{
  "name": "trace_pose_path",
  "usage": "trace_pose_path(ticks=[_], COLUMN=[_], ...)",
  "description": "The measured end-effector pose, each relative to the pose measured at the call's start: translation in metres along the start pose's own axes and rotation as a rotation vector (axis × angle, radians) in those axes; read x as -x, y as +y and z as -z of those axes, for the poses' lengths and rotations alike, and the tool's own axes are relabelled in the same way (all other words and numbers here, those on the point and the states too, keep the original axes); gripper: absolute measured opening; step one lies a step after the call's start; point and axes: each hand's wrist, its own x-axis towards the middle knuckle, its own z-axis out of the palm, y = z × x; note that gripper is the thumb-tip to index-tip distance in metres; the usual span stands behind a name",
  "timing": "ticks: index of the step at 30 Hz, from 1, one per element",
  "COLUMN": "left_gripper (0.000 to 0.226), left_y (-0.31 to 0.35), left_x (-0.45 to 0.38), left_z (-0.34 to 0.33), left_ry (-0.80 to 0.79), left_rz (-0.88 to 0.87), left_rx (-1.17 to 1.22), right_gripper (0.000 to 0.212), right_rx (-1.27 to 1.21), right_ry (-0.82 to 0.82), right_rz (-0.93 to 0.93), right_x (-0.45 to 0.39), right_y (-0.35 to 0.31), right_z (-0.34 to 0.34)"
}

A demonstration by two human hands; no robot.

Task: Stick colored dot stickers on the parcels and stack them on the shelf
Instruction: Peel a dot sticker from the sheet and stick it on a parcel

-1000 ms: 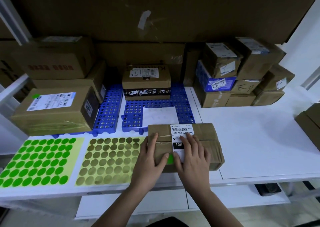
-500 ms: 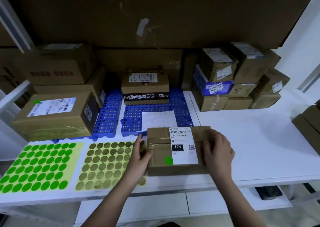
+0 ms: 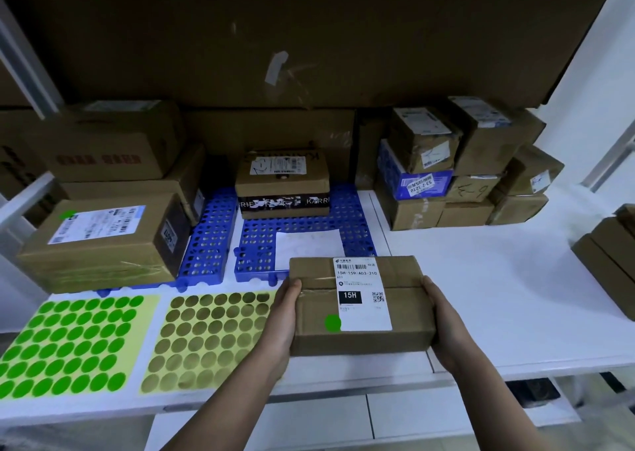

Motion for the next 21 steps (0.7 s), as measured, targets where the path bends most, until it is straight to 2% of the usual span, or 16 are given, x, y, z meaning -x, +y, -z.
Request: trace_pose_path(ticks=[7,11,16,19,21], left_gripper=[0.047,0.039,0.033,0.033,0.037], left_y=[0.035,0.067,0.111,0.134,0.145], left_x=[-0.001,0.003,0.006,0.007,0.006], left_z=[0.001,0.013,0.048,0.08,0.099], left_ry=[-0.02,-0.042,-0.044,-0.012,0.018], left_rz=[-0.07,-0.13,-0.264,-0.269,-0.265], left_rx=[0.028,0.028,-0.02,0.006,0.019], right_gripper=[0.036,0.031,0.032,0.036,0.035], right_rx=[-0.075,-0.074,-0.092,-0.074,-0.094], right_ry=[-0.066,-0.065,-0.132,-0.172,-0.171], right_rz=[0.087,0.133,0.158,0.234,0.182], right_x=[0.005,0.003,0.001,-0.003,-0.002], right_y=[-0.032,-0.054,-0.084,-0.091,-0.094], right_z=[-0.009,-0.031,-0.083,-0.122,-0.146])
